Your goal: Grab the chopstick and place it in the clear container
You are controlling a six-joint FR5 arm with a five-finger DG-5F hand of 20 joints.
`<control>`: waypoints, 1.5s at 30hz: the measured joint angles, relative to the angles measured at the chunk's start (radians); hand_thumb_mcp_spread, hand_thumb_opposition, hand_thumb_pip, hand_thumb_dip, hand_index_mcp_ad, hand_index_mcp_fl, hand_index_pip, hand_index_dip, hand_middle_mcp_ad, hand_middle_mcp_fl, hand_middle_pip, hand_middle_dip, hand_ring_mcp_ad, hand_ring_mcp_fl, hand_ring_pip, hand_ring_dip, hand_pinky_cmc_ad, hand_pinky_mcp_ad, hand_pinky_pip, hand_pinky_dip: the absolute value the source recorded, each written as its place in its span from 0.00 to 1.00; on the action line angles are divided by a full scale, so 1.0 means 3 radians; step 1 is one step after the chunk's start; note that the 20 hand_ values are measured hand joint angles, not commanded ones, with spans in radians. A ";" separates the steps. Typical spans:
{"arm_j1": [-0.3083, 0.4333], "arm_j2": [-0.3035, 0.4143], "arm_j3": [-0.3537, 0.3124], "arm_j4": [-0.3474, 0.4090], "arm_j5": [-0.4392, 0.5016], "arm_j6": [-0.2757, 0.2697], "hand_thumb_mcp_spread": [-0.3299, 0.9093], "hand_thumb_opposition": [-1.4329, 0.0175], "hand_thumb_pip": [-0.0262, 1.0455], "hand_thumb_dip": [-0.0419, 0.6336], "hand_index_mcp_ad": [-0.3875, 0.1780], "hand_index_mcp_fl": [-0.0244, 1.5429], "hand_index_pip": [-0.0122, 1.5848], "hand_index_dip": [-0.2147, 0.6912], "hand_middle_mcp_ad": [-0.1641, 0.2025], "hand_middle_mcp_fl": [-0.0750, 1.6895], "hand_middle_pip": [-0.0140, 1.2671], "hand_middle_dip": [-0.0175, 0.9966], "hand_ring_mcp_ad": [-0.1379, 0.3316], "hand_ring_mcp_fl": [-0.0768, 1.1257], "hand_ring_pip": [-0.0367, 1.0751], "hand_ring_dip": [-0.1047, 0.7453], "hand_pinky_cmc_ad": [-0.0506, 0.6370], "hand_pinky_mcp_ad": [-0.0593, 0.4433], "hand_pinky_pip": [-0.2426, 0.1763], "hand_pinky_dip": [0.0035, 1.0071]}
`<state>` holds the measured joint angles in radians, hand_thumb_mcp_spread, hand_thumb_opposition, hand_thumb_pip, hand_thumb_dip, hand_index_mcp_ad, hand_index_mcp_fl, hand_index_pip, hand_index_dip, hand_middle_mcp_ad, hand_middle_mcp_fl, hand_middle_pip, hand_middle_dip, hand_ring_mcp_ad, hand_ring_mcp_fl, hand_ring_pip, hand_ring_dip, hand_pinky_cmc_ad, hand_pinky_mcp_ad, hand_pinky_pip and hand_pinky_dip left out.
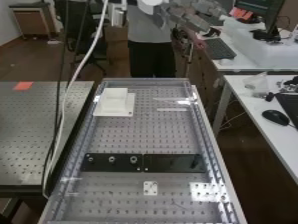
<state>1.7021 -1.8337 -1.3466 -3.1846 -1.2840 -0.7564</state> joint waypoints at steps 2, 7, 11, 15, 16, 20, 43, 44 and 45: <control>-0.0002 0.0019 -0.0023 0.0019 -0.0009 0.0004 0.39 0.49 0.43 0.10 0.35 0.07 0.06 0.41 0.58 0.09 0.12 0.20 0.59 0.08 0.11 0.23 0.87 0.90 0.25 0.16; -0.0008 0.0053 -0.0071 0.0049 -0.0026 0.0020 0.39 0.49 0.43 0.09 0.35 0.07 0.06 0.41 0.58 0.09 0.12 0.20 0.59 0.08 0.11 0.23 0.87 0.90 0.25 0.16; -0.0015 0.0072 -0.0101 0.0075 -0.0044 0.0041 0.39 0.49 0.43 0.09 0.35 0.07 0.06 0.41 0.58 0.09 0.12 0.20 0.59 0.08 0.11 0.23 0.87 0.90 0.25 0.16; -0.0023 0.0095 -0.0136 0.0107 -0.0069 0.0064 0.39 0.49 0.43 0.10 0.35 0.07 0.06 0.41 0.58 0.09 0.12 0.20 0.59 0.08 0.11 0.23 0.87 0.90 0.25 0.16; -0.0027 0.0102 -0.0146 0.0113 -0.0078 0.0075 0.39 0.49 0.43 0.10 0.35 0.07 0.06 0.41 0.58 0.09 0.12 0.20 0.59 0.08 0.11 0.23 0.87 0.90 0.25 0.16; -0.0032 0.0128 -0.0187 0.0133 -0.0082 0.0083 0.39 0.49 0.43 0.09 0.34 0.07 0.06 0.41 0.58 0.09 0.12 0.20 0.59 0.08 0.11 0.23 0.87 0.90 0.25 0.16; -0.0058 0.0182 -0.0266 0.0215 -0.0172 0.0087 0.39 0.49 0.43 0.09 0.35 0.07 0.06 0.41 0.60 0.09 0.12 0.20 0.61 0.08 0.11 0.23 0.86 0.90 0.25 0.16; -0.0059 0.0182 -0.0266 0.0217 -0.0174 0.0085 0.39 0.49 0.43 0.09 0.35 0.07 0.06 0.41 0.61 0.09 0.12 0.20 0.61 0.08 0.11 0.23 0.86 0.90 0.25 0.16; -0.0059 0.0182 -0.0266 0.0217 -0.0175 0.0084 0.39 0.49 0.43 0.09 0.35 0.07 0.06 0.41 0.61 0.09 0.12 0.20 0.61 0.08 0.11 0.23 0.86 0.90 0.25 0.16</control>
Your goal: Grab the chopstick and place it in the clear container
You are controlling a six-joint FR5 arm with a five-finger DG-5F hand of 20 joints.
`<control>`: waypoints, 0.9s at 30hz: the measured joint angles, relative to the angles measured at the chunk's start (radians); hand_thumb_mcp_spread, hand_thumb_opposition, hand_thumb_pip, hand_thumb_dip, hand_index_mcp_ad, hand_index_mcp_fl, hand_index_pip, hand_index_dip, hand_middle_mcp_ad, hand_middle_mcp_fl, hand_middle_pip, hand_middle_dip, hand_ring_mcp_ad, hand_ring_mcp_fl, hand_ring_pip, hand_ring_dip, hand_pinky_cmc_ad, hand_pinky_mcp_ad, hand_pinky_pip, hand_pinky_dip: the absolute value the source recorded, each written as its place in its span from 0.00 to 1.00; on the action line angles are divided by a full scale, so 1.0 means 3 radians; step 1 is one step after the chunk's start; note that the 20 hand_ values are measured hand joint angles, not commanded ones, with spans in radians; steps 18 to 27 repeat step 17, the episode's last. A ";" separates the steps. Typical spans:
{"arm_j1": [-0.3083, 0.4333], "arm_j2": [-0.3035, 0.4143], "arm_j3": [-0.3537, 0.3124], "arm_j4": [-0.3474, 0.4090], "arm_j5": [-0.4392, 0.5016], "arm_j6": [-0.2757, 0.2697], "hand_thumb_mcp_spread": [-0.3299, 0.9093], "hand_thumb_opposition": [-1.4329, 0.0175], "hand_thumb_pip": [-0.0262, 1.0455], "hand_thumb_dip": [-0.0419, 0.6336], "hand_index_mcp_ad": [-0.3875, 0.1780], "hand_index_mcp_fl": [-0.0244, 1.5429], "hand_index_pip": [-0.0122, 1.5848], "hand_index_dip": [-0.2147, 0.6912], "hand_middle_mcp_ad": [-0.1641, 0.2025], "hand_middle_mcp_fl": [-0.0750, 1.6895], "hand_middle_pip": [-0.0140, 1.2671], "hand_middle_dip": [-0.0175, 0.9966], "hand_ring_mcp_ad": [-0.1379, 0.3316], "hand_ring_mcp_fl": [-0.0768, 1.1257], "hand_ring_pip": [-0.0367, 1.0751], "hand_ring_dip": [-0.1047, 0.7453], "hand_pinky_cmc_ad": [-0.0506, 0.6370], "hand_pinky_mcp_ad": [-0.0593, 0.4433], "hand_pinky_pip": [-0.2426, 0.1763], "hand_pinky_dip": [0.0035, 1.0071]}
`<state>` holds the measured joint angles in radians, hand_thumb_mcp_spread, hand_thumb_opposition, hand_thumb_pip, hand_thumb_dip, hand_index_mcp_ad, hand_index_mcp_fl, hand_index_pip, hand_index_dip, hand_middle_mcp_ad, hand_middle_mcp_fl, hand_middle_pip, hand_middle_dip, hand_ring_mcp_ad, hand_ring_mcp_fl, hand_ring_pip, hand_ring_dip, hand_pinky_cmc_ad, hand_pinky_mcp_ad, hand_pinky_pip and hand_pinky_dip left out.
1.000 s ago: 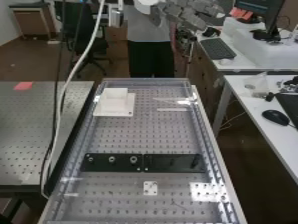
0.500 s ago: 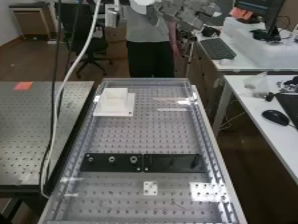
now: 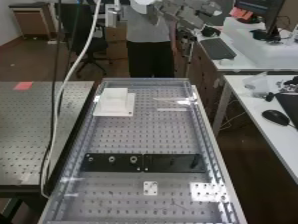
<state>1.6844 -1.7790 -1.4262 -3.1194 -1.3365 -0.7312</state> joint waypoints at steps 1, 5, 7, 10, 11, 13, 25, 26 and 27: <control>-0.0001 0.0000 0.0000 0.0001 -0.0001 0.0000 0.39 0.49 0.43 0.09 0.35 0.07 0.06 0.41 0.61 0.09 0.12 0.20 0.61 0.08 0.11 0.23 0.86 0.90 0.25 0.16; -0.0005 0.0000 0.0002 0.0002 -0.0008 0.0003 0.39 0.49 0.43 0.09 0.35 0.07 0.06 0.41 0.61 0.09 0.12 0.20 0.61 0.08 0.11 0.22 0.86 0.90 0.25 0.16; -0.0006 0.0000 0.0001 0.0000 -0.0006 0.0003 0.39 0.49 0.43 0.09 0.35 0.07 0.06 0.41 0.60 0.09 0.12 0.20 0.61 0.08 0.11 0.23 0.86 0.90 0.25 0.16; -0.0007 0.0003 -0.0002 0.0002 -0.0010 0.0002 0.39 0.49 0.43 0.09 0.35 0.07 0.06 0.41 0.61 0.09 0.12 0.20 0.61 0.08 0.11 0.23 0.86 0.90 0.25 0.16; -0.0006 0.0004 -0.0004 0.0003 -0.0010 0.0001 0.39 0.49 0.43 0.09 0.35 0.07 0.06 0.41 0.61 0.09 0.12 0.20 0.61 0.08 0.11 0.23 0.87 0.90 0.25 0.16; -0.0005 0.0007 -0.0007 0.0004 -0.0011 0.0002 0.39 0.49 0.43 0.09 0.35 0.07 0.06 0.41 0.61 0.09 0.12 0.20 0.61 0.08 0.11 0.23 0.87 0.90 0.25 0.16; 0.0001 0.0010 -0.0009 -0.0006 0.0007 0.0003 0.39 0.49 0.43 0.09 0.35 0.07 0.06 0.41 0.61 0.09 0.12 0.20 0.60 0.08 0.11 0.23 0.86 0.90 0.25 0.16; 0.0001 0.0010 -0.0009 -0.0006 0.0007 0.0003 0.39 0.49 0.43 0.09 0.35 0.07 0.06 0.41 0.61 0.09 0.12 0.20 0.60 0.08 0.11 0.23 0.86 0.90 0.25 0.16; 0.0001 0.0010 -0.0009 -0.0006 0.0007 0.0003 0.39 0.49 0.43 0.09 0.35 0.07 0.06 0.41 0.61 0.09 0.12 0.20 0.60 0.08 0.11 0.23 0.86 0.90 0.25 0.16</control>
